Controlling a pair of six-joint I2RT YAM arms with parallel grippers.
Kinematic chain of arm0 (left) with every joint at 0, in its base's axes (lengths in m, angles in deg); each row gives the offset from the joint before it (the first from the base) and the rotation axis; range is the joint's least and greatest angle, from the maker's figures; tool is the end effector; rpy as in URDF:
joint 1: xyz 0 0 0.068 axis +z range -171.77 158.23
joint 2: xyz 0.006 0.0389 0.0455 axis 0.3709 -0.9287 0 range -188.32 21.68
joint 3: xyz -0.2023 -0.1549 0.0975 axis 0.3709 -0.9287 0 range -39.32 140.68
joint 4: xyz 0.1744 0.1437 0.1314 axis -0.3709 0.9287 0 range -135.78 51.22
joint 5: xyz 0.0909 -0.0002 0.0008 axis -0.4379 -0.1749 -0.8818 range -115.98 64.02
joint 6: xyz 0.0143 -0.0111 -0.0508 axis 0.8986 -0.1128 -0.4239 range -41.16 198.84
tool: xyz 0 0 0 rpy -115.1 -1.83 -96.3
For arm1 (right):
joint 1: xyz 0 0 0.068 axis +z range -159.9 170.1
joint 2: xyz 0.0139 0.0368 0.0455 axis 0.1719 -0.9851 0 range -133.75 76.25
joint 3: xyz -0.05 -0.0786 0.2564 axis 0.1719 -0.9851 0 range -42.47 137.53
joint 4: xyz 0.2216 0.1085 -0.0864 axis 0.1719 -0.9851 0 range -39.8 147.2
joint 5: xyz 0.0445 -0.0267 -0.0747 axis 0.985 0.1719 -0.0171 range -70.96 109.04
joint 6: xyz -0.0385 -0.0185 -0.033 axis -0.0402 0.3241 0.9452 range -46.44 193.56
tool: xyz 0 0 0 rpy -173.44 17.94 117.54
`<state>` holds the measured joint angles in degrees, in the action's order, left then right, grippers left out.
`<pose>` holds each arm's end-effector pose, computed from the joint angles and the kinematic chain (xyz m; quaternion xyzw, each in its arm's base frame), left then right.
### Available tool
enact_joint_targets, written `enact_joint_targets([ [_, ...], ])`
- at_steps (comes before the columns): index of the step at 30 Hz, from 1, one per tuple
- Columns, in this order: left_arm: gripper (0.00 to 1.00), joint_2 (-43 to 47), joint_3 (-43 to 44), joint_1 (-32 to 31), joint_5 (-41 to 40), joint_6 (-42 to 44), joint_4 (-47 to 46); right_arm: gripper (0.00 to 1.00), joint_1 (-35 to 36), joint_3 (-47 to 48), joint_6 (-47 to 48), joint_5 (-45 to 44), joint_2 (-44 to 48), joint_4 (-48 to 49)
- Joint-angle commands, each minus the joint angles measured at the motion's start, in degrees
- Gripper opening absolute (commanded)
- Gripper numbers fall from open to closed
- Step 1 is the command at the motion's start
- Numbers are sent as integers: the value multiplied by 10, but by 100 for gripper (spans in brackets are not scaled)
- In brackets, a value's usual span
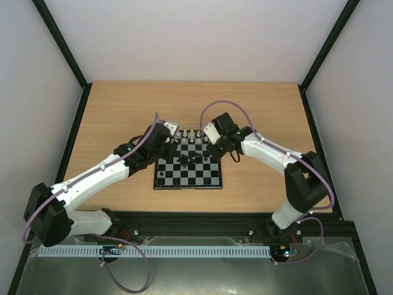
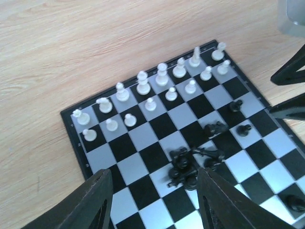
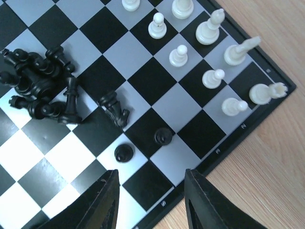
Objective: Set up the chess pieces on the board
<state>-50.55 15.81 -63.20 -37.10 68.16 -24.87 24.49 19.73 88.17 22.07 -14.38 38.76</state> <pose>0.2122 -0.1782 0.2831 0.1963 0.8738 -0.1133 0.4302 0.2811 0.1945 0.2335 -0.3944 0.8419 0.0873 0.3578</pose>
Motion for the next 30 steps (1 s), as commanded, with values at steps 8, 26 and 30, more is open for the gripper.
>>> enact_joint_targets([
  [8,52,57,-59,30,-78,29,-55,37,-1,94,-23,3,-129,-58],
  [26,53,50,-56,35,-67,23,-49,7,-21,129,-43,10,-171,-95],
  [30,53,48,-56,35,-67,23,-48,7,-31,112,-40,13,-123,-105],
])
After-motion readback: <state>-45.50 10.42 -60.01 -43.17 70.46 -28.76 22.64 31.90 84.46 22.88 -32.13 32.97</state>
